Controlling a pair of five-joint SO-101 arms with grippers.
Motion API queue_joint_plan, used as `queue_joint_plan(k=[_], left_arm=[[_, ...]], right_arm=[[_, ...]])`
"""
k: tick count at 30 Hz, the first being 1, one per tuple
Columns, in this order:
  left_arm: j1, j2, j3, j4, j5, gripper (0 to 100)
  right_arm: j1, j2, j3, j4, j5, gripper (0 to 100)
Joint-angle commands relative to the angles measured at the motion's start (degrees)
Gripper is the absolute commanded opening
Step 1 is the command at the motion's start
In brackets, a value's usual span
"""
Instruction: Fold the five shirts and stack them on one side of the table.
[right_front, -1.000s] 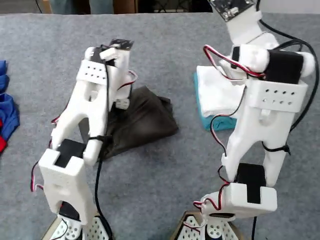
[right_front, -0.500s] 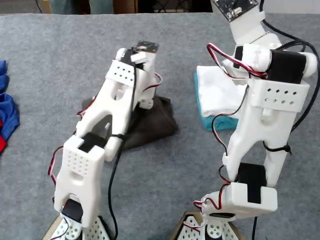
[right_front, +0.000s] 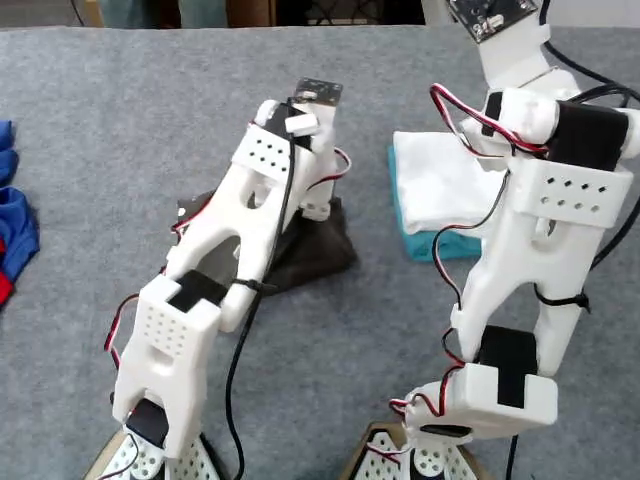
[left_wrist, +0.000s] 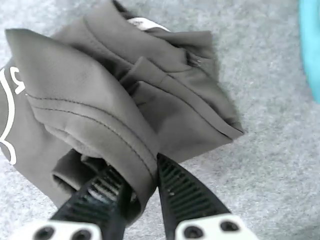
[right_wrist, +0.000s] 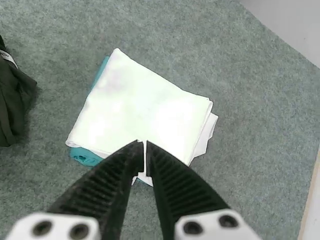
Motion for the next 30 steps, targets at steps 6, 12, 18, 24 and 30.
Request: queue_joint_plan(k=[6,12,18,24,30], left_arm=[[1.10,1.23,-3.82,-1.67,0.70,3],[1.45,1.41,-4.97,-2.73,0.79,3],[1.01,1.41,-4.88,-2.99,0.70,5],[-0.22,0.53,-5.41,-2.73,0.79,22],[-10.33,-6.68,-14.11,0.62,0.35,14]], right_arm=[[0.88,-2.42,-0.48,-0.88,0.70,2.5],[0.62,-2.33,-0.48,-0.88,0.70,2.5],[0.62,-2.33,-0.40,-0.88,0.70,2.5],[0.62,-2.68,-0.48,-0.88,0.35,2.5],[-4.04,-2.24,-0.13,-0.53,0.26,2.5]])
